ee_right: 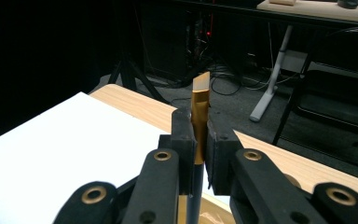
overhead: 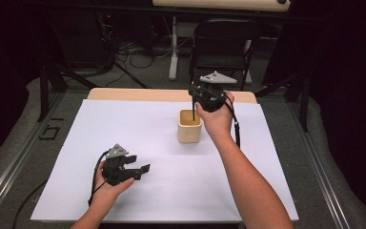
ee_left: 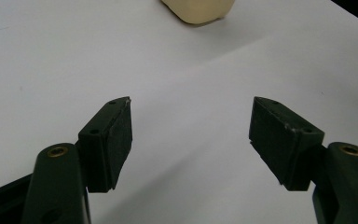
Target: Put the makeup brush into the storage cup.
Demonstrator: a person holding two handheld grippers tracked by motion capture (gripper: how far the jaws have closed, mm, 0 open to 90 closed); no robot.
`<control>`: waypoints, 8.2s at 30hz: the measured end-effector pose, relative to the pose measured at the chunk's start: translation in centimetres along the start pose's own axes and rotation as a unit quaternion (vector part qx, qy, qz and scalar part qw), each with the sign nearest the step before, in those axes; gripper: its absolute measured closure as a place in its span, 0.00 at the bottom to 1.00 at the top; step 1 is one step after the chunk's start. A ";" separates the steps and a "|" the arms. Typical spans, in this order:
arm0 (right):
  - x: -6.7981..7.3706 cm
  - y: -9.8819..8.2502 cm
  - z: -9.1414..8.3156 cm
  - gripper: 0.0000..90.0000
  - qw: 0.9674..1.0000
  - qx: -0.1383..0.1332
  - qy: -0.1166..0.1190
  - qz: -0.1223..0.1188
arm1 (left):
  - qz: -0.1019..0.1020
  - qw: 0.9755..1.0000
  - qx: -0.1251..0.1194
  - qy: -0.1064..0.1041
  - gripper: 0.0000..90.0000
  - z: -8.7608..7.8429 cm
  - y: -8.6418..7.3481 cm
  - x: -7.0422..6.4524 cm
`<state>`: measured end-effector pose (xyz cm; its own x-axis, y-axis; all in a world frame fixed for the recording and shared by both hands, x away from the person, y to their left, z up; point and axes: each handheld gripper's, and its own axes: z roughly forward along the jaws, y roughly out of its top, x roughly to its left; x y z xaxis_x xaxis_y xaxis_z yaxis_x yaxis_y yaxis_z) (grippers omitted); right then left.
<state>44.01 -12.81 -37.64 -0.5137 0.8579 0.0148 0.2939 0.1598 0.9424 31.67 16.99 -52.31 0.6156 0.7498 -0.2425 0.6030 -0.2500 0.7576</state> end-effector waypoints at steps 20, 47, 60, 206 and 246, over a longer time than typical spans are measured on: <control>0.7 -0.9 2.8 0.93 0.999 0.022 -0.023 -0.004 | -0.004 1.000 0.001 -0.002 0.34 0.0 0.0 0.1; 0.3 -3.5 5.0 0.93 0.998 0.063 -0.029 0.003 | -0.006 1.000 -0.002 0.000 0.34 0.0 0.0 0.2; 0.0 -4.7 5.0 0.93 0.997 0.070 -0.032 0.008 | -0.004 1.000 0.001 -0.002 0.34 0.0 0.0 0.2; 1.1 -10.6 -0.1 0.39 0.994 0.099 -0.001 -0.045 | -0.022 1.000 -0.001 0.020 0.15 0.1 0.2 0.9; 0.1 -16.7 -7.8 0.40 0.996 0.090 0.001 -0.016 | 0.007 0.999 -0.021 0.029 0.16 -1.2 0.0 1.1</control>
<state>32.76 -19.24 -50.73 -0.5261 0.8503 -0.0141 0.4164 0.2720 0.8675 31.75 18.60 -51.81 0.5930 0.7808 -0.1966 0.5716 -0.2363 0.7858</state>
